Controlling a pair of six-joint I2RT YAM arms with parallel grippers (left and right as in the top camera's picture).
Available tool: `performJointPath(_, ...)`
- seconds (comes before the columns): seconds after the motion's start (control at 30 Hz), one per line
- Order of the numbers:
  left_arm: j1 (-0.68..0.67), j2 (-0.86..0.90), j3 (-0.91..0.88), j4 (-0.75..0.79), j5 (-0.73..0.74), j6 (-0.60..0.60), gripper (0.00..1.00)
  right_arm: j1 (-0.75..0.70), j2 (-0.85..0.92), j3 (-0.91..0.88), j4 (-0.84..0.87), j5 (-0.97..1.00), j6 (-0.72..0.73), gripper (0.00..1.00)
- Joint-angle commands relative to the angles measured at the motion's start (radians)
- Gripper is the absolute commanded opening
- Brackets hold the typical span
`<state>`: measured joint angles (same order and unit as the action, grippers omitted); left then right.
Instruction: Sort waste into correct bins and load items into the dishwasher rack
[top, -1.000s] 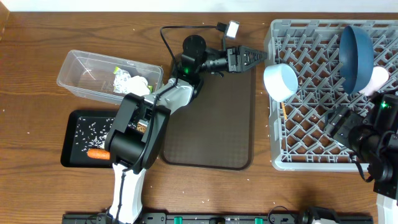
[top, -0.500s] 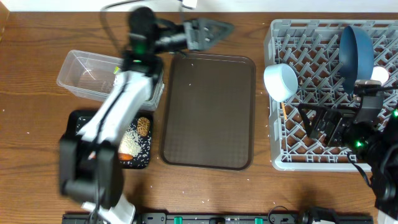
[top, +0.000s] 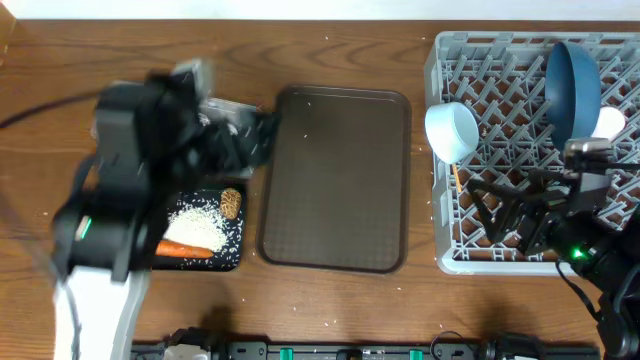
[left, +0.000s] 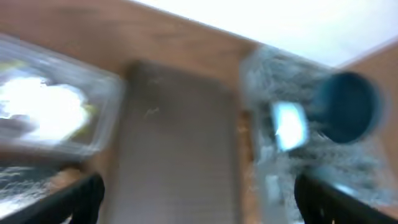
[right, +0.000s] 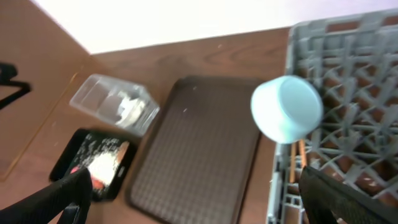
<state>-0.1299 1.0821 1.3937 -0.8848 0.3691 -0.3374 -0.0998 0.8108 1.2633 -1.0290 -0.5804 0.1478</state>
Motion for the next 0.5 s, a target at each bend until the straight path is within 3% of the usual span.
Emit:
performJointPath(0.0, 0.001, -0.107, 0.005, -0.126, -0.348, 0.082, 0.98, 0.039, -0.001, 0.012, -0.003, -0.069, -0.014, 0.99)
performJointPath(0.13, 0.001, -0.181, 0.005, -0.233, -0.389, 0.082, 0.98, 0.051, -0.001, 0.012, -0.003, -0.072, -0.014, 0.99)
performJointPath(0.3, 0.001, -0.22, 0.005, -0.237, -0.388, 0.082, 0.98, 0.051, -0.001, 0.012, -0.006, -0.075, -0.006, 0.99)
performJointPath(0.47, 0.001, -0.22, 0.005, -0.237, -0.389, 0.082, 0.98, 0.051, -0.001, 0.012, -0.007, -0.075, 0.14, 0.99)
